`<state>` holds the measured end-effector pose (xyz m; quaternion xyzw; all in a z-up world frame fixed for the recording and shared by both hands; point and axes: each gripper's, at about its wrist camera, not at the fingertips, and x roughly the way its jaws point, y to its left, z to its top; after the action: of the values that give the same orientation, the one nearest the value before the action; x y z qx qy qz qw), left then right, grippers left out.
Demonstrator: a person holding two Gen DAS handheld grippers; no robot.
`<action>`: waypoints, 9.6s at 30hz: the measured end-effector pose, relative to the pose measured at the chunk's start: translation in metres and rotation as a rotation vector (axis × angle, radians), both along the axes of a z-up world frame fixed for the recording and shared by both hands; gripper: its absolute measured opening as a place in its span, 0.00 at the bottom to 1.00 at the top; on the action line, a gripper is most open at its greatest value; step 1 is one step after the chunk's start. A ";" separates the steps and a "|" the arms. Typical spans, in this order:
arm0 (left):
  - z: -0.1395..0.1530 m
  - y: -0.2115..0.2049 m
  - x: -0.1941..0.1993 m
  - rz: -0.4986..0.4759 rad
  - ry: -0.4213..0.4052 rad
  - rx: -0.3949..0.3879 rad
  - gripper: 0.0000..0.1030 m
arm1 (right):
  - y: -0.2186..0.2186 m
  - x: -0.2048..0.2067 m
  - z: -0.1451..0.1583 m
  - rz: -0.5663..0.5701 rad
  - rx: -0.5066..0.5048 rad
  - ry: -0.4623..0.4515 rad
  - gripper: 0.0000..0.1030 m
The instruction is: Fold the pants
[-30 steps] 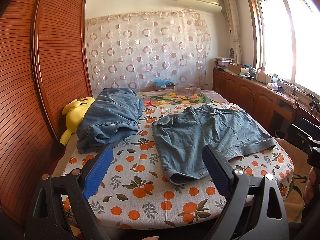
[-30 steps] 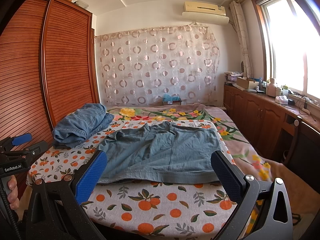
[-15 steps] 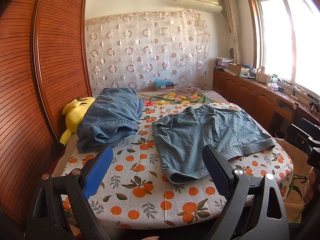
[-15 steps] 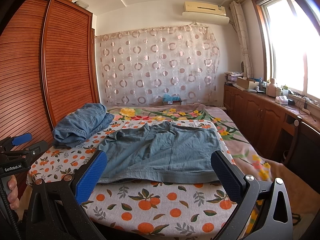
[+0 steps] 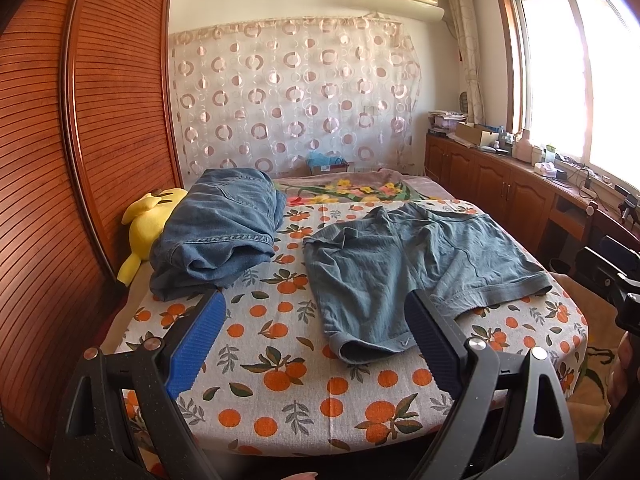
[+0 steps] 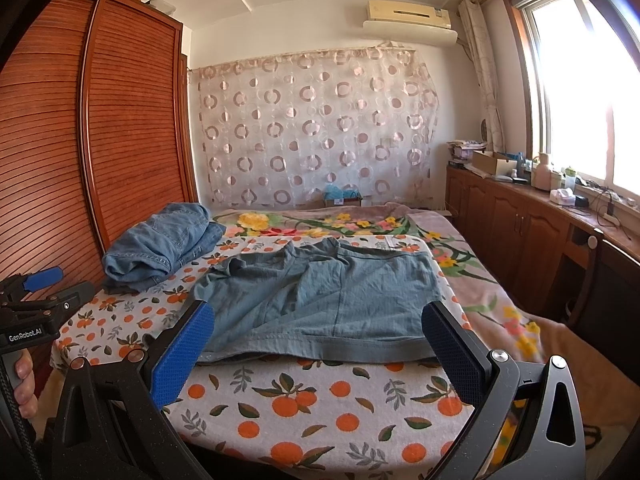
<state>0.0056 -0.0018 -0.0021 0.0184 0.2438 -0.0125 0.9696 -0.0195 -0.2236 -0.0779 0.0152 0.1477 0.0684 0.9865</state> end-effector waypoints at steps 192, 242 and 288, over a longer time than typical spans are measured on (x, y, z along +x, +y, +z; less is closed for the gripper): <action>-0.092 -0.003 0.249 -0.303 0.390 0.060 0.07 | -0.015 0.193 0.016 0.129 -0.100 0.436 0.37; -0.074 -0.026 0.110 -0.305 0.292 -0.006 0.75 | -0.043 0.056 0.021 -0.011 -0.029 0.373 0.46; -0.079 0.006 0.069 -0.255 0.304 -0.064 0.75 | -0.004 0.039 0.056 0.171 -0.009 0.317 0.08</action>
<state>0.0741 0.0045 -0.0812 0.0163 0.3825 -0.1457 0.9122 0.0192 -0.2277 -0.0216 0.0089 0.3023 0.1484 0.9415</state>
